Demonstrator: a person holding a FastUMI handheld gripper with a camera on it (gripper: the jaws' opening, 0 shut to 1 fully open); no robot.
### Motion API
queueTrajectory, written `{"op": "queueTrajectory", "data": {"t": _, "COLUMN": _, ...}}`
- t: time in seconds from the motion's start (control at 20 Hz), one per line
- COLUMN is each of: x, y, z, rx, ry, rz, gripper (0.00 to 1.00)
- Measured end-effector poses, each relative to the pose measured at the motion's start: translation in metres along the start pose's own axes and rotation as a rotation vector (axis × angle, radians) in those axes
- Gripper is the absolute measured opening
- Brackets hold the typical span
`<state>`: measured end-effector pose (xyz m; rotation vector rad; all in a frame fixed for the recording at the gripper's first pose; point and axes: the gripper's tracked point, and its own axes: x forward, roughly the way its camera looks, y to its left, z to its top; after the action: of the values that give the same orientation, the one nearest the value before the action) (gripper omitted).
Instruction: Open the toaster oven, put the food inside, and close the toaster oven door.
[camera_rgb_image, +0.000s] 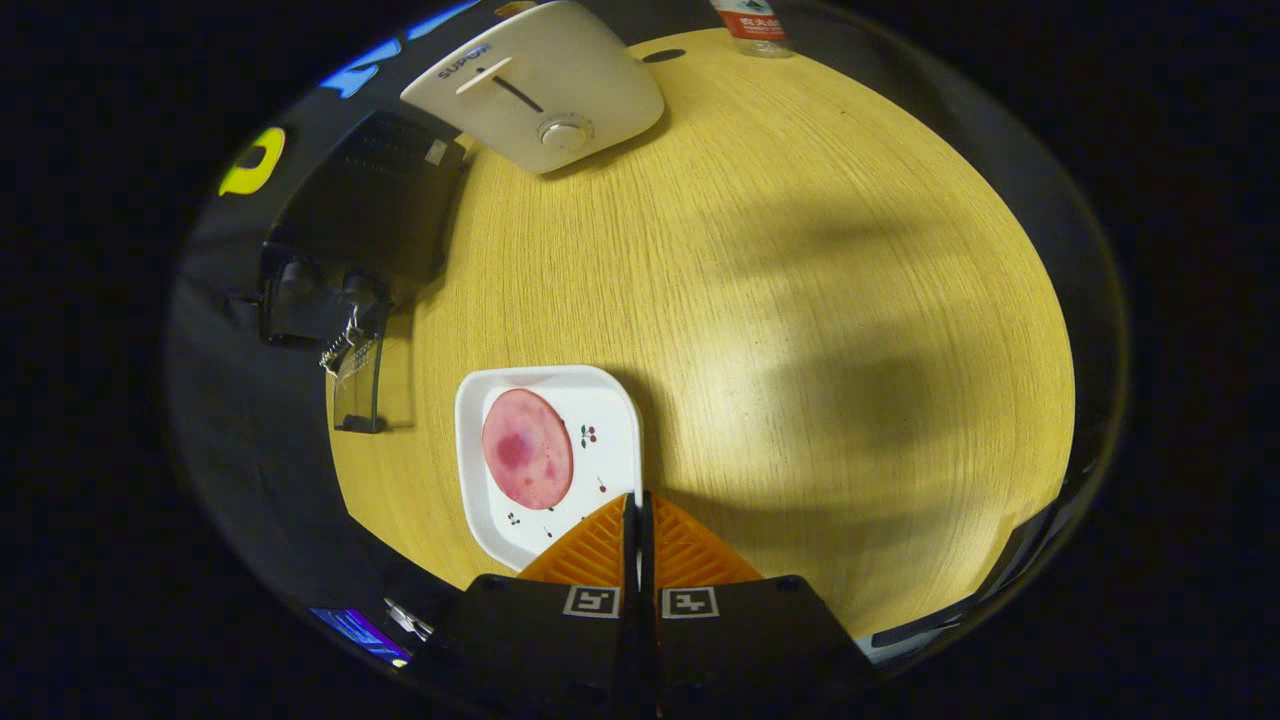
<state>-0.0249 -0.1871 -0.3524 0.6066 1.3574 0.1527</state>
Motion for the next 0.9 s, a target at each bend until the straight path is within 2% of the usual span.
{"op": "queueTrajectory", "data": {"t": 0.2, "x": -0.014, "y": 0.009, "z": -0.002, "rx": 0.077, "ry": -0.071, "rz": 0.060, "gripper": 0.01}}
{"op": "queueTrajectory", "data": {"t": 0.45, "x": -0.033, "y": 0.036, "z": -0.026, "rx": 0.152, "ry": -0.130, "rz": 0.131, "gripper": 0.01}}
{"op": "queueTrajectory", "data": {"t": 0.9, "x": -0.051, "y": 0.114, "z": -0.067, "rx": 0.219, "ry": -0.189, "rz": 0.265, "gripper": 0.01}}
